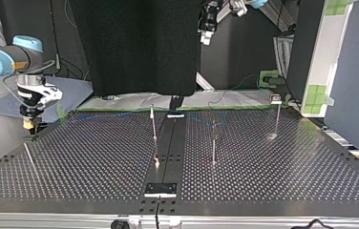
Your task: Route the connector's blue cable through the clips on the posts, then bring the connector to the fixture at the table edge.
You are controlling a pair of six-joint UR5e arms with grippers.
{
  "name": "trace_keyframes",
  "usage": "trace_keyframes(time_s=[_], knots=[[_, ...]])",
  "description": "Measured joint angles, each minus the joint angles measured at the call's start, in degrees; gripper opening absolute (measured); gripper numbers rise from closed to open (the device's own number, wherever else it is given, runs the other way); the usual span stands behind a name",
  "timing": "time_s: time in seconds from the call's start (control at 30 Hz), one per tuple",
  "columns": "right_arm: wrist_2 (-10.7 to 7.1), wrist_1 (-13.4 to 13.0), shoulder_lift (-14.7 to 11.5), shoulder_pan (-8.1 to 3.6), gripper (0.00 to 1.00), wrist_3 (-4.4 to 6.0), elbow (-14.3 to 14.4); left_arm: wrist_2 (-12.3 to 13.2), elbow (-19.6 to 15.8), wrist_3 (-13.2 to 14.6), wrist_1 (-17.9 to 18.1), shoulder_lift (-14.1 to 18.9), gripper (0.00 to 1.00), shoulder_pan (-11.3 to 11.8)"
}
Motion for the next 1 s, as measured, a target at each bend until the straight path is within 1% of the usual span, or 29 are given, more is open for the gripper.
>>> trace_keyframes(time_s=[0.2, 0.3, 0.47, 0.6, 0.73, 0.83, 0.93, 1.0], knots=[[-3.09, 0.17, 0.06, -0.93, 0.0, -2.51, -0.88, -0.63, 0.72, 0.21, -1.85, 0.0, 1.0, 0.07], [-4.68, 0.19, 0.08, -1.23, 0.0, -3.3, -1.16, -0.96, 0.81, 0.29, -2.18, 0.0, 1.0, 0.07], [-6.93, 0.71, 0.15, -1.94, 0.0, -4.2, -1.8, -1.08, 0.83, 0.33, -2.84, 0.0, 1.0, 0.1], [-9.04, 2.19, 0.31, -2.8, 0.0, -5.81, -2.7, -1.1, 0.92, 0.33, -3.21, 0.0, 1.0, 0.11], [-11.06, 2.73, 0.42, -3.65, 0.0, -6.72, -3.33, -1.09, 1.03, 0.65, -3.49, 0.0, 1.0, 0.13], [-11.91, 2.83, 0.55, -4.32, 0.0, -7.34, -3.66, -1.09, 1.03, 0.86, -3.72, 0.0, 1.0, 0.14], [-12.23, 2.86, 0.94, -4.79, 0.0, -7.89, -4.07, -1.11, 1.05, 0.92, -3.86, 0.0, 1.0, 0.19], [-12.3, 3.06, 1.52, -5.05, 0.0, -8.48, -4.56, -1.13, 1.08, 0.94, -3.88, 0.0, 1.0, 0.2]])
